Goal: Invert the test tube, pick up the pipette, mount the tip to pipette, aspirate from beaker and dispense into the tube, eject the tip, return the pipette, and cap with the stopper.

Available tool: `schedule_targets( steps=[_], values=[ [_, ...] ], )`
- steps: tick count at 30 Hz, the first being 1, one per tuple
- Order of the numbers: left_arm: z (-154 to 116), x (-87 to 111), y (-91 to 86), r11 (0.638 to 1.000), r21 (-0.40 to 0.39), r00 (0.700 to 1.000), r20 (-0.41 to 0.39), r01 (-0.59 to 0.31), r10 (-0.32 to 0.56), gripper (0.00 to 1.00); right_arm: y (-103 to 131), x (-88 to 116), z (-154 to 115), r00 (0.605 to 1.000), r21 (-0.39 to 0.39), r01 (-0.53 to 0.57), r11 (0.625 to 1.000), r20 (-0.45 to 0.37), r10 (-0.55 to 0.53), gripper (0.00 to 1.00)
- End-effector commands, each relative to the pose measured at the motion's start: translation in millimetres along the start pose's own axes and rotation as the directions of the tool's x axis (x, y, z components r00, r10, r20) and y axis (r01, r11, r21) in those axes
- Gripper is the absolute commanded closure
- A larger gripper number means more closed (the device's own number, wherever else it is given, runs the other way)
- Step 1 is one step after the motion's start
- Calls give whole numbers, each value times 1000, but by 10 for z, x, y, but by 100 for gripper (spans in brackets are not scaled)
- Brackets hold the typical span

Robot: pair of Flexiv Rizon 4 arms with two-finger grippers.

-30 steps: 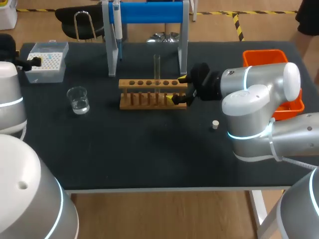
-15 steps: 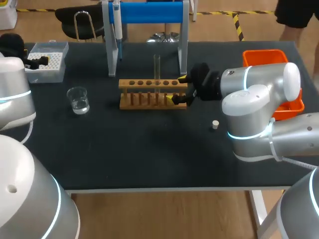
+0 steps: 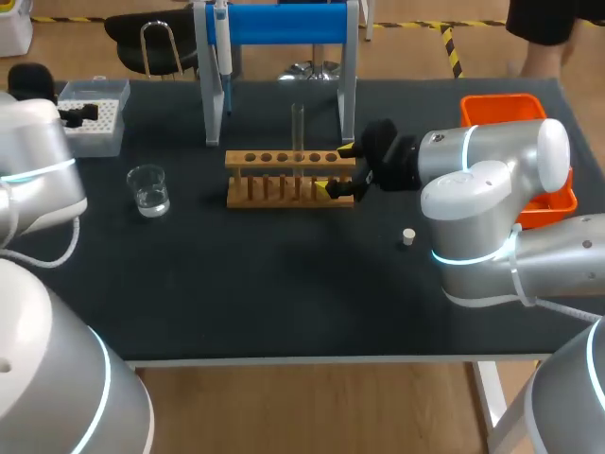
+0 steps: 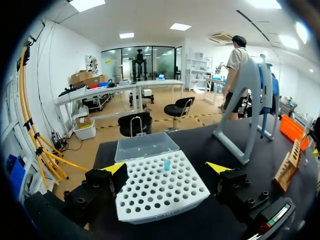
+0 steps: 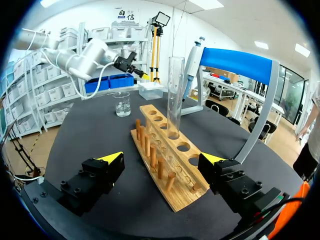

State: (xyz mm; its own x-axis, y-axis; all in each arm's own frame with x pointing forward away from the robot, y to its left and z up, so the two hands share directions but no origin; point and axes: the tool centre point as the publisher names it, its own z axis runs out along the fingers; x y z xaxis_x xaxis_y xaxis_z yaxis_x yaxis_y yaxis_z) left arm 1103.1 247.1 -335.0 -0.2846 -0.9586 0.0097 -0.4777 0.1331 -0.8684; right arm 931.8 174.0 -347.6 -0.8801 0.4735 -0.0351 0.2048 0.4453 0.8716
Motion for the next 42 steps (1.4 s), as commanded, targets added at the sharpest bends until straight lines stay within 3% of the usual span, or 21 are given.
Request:
schedule_targets(
  steps=[1,11,13,15,16,19,20,28,30,42],
  values=[
    [137,11,39,1000,17,1000,14,-1,1,0,-4,2,-1,1000,0,0,1000,1,0,0],
    [261,36,71,1000,20,1000,3,8,-8,0,-4,2,-1,1000,0,0,1000,1,0,0],
    [277,42,71,1000,18,1000,3,8,-8,22,-4,2,-1,1000,0,0,1000,1,0,0],
    [292,45,69,1000,14,1000,6,4,-4,29,-4,2,-1,1000,0,0,1000,1,0,0],
    [300,46,67,1000,8,1000,11,-2,2,38,-4,2,-1,1000,0,0,1000,1,0,0],
    [316,48,55,1000,9,1000,17,-14,14,38,-4,2,-1,1000,0,0,1000,1,0,0],
    [322,46,49,1000,9,1000,18,-15,15,44,-4,2,-1,1000,0,0,1000,1,0,0],
    [375,50,11,1000,2,999,23,-29,29,48,-4,2,-1,1000,0,0,1000,1,0,0],
    [393,53,8,1000,2,999,21,-30,30,56,-4,2,-1,1000,0,0,1000,1,0,0],
    [483,22,-2,1000,-4,999,26,-27,27,59,-4,2,-1,1000,0,0,1000,1,0,0]
  ],
)
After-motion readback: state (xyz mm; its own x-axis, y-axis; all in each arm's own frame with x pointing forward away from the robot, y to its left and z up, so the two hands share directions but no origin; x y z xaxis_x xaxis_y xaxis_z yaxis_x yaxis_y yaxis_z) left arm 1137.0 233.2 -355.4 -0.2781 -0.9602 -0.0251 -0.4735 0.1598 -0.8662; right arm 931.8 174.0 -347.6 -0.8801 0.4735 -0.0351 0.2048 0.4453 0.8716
